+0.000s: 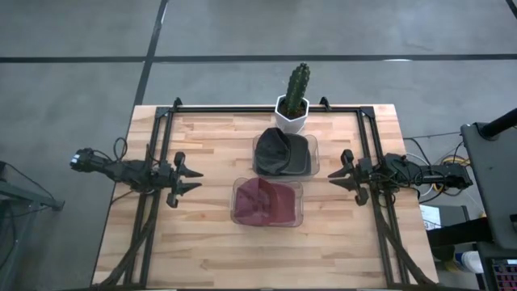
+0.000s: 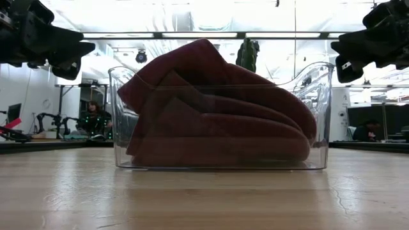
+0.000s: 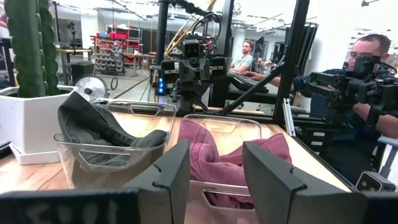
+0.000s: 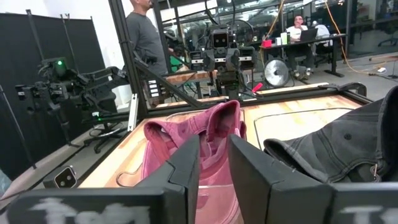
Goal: Pick & Place hat
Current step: Return to Home Position
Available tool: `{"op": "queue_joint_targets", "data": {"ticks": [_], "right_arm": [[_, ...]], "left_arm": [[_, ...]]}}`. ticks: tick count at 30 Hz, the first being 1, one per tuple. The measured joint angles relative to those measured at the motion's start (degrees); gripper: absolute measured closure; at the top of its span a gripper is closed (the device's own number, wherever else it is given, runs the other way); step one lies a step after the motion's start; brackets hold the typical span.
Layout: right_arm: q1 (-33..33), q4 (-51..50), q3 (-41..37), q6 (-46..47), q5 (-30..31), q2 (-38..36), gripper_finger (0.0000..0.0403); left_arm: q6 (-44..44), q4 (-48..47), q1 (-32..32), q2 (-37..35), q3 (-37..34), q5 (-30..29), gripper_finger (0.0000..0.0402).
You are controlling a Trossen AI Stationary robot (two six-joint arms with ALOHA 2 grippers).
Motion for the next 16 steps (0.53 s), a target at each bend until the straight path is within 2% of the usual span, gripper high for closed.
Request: {"op": "queue_joint_targets", "data": {"ticks": [8,16], "right_arm": [[0.0,0.0,0.0,0.0,0.0,0.0,0.0317],[0.0,0.0,0.0,0.0,0.0,0.0,0.0331]], "left_arm": [[0.0,0.0,0.0,0.0,0.0,0.0,0.0262],[0.0,0.0,0.0,0.0,0.0,0.0,0.0262]]}}
